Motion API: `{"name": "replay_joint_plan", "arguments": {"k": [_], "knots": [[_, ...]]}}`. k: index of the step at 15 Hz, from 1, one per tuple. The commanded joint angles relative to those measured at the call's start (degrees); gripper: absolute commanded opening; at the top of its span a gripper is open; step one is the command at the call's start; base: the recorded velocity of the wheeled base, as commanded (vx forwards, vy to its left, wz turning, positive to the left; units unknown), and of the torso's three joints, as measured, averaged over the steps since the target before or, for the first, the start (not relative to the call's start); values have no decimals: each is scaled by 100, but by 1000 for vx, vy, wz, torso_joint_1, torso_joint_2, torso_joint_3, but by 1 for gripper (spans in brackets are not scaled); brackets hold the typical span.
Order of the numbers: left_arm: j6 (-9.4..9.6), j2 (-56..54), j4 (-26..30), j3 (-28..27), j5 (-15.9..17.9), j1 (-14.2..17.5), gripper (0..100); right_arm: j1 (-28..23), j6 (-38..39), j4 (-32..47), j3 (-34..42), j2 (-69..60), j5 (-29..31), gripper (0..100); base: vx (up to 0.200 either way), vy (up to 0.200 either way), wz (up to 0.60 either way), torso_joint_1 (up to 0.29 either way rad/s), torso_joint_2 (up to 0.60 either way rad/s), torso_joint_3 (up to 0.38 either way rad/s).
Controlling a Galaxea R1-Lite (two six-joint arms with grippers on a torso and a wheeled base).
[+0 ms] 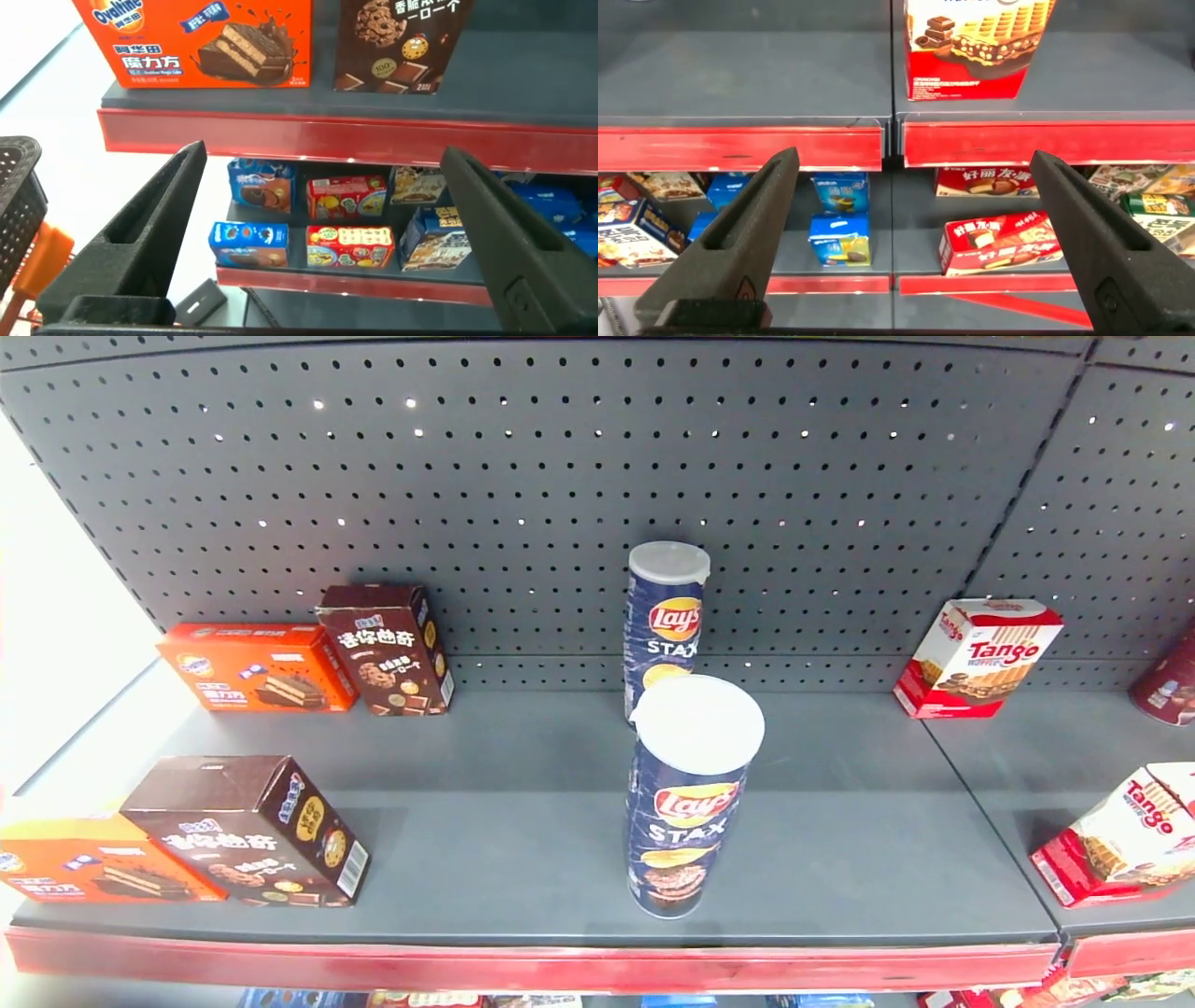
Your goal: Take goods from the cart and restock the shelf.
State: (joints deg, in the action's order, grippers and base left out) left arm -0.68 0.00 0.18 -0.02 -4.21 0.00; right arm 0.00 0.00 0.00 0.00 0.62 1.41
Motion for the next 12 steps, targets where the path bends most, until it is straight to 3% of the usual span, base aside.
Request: {"name": "replay_joint_plan", "arguments": {"k": [1,12], "knots": [[-2,9,-1,-6,-1,0,100,0,0,0,0,8,-1,100,0,0,0,0,0,0],[-2,0,-1,2,-1,0,100,0,0,0,0,8,-1,100,0,0,0,0,0,0]]}}
